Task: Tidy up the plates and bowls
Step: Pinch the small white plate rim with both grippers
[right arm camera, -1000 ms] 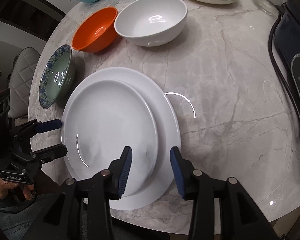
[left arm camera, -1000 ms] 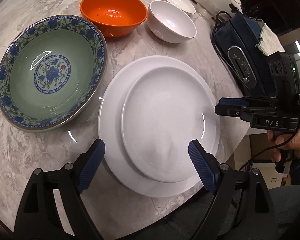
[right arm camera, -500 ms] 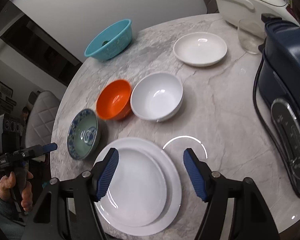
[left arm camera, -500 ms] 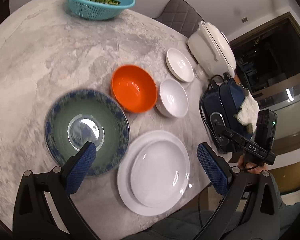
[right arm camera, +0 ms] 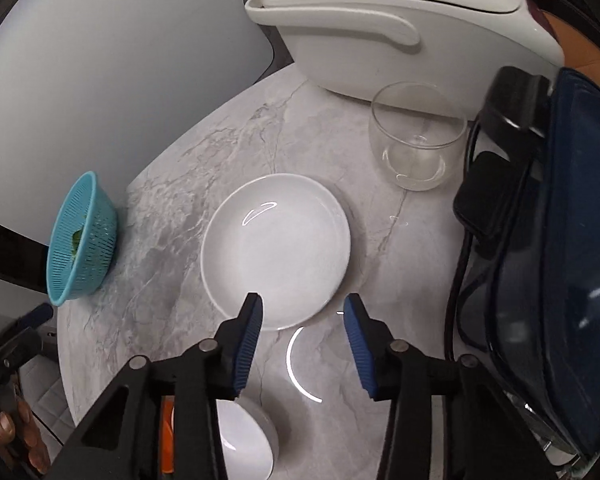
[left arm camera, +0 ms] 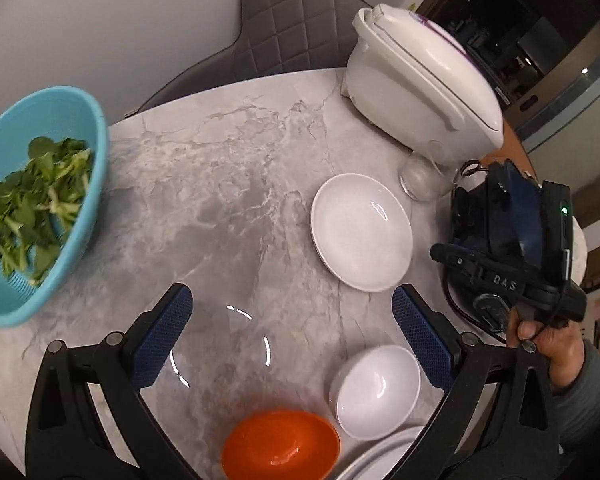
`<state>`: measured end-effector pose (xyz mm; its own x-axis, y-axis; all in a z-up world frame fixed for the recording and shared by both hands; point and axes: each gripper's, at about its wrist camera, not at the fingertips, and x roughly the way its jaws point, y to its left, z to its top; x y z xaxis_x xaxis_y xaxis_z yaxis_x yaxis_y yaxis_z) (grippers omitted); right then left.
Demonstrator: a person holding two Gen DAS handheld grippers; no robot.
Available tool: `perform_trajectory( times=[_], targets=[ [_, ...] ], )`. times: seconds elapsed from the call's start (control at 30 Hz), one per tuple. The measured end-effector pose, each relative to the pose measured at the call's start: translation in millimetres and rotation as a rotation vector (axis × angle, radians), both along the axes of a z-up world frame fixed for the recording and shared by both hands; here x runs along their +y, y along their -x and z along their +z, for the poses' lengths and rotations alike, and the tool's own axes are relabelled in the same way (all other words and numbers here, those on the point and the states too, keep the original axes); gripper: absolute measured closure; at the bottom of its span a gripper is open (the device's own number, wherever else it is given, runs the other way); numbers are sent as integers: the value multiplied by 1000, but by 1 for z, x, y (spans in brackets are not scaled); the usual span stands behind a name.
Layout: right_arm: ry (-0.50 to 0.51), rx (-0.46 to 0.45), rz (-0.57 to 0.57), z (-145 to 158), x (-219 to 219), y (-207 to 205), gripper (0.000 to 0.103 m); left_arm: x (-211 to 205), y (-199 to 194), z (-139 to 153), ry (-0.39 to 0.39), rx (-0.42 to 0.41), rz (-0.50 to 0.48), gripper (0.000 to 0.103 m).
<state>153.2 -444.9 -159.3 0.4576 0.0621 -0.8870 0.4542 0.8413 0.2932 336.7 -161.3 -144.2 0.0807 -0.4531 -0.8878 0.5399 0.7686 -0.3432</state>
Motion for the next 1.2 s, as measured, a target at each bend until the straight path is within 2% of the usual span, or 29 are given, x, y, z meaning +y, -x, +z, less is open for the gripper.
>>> perform_trajectory(
  times=[0.1,0.2,0.4,0.53,0.67,1.0,1.03,1.13,1.2],
  targets=[
    [14,52,-32,-19,-3,-12,58,-25,-23,-33,-11,41,-42,5],
    [13,95,-73,-35,-11,-16,58,-50,-26,-64,-41,73,-95,9],
    [24,123,-101,-49,-21,-19,57,-77,-34,-101,-41,107,-162,10],
    [4,136,-120,-55,-29,-23,57,-87,-36,-111,-43,111,-188,17],
    [-5,147,-119,-61,-29,-29,57,-93,-36,-122,-65,111,-203,31],
    [-19,147,-140,-71,-34,-34,57,-98,-40,-135,-64,127,-181,33],
    [-16,146,-139,-71,-34,-35,57,-101,-40,-136,-71,128,-185,38],
    [4,139,-126,-71,-34,-39,58,-107,-40,-137,-82,111,-185,43],
    [9,139,-117,-71,-33,-41,62,-110,-39,-137,-91,105,-187,52]
  ],
)
